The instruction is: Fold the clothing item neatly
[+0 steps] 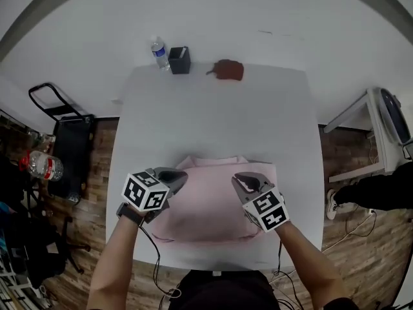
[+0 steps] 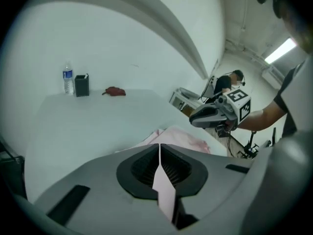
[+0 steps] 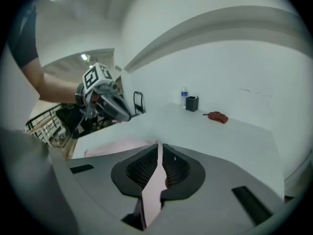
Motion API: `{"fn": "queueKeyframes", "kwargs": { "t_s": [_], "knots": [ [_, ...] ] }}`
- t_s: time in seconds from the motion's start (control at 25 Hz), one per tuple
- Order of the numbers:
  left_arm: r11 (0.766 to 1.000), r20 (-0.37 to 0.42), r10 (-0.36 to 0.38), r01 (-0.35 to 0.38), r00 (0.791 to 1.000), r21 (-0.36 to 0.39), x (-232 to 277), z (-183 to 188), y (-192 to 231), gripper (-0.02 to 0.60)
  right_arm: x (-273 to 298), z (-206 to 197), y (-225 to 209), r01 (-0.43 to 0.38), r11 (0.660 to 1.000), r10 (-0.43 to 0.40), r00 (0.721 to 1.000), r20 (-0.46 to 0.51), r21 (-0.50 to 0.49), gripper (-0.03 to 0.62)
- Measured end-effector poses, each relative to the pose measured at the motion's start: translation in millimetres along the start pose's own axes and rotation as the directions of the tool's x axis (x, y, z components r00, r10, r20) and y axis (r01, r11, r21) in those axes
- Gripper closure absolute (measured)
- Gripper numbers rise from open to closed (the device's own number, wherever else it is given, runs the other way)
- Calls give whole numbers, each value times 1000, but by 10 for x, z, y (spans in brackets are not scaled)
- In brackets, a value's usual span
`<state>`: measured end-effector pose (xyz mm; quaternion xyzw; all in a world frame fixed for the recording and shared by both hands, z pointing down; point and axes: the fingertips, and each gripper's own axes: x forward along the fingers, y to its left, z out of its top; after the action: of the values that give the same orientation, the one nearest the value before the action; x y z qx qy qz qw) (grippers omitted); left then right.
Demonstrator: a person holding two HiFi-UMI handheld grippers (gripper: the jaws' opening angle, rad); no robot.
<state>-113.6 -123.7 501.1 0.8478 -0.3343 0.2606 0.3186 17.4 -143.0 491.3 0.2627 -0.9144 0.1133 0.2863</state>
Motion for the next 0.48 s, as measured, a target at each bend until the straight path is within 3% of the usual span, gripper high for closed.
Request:
{"fn": "queueKeyframes", "kwargs": {
  "t_s": [0.12, 0.24, 0.48],
  "knots": [
    [1000, 144, -5, 4, 990, 9, -214, 86, -463, 572, -264, 224, 239, 13, 997, -19, 996, 85, 74, 559],
    [999, 282, 17, -5, 959, -43, -430, 150, -930, 575, -544, 412, 509, 1, 991, -22, 987, 157, 132, 562],
    [991, 440, 86, -32, 894, -129, -860, 132, -1715, 575, -1025, 616, 1124, -43, 989, 10, 973, 232, 138, 577]
  ]
}}
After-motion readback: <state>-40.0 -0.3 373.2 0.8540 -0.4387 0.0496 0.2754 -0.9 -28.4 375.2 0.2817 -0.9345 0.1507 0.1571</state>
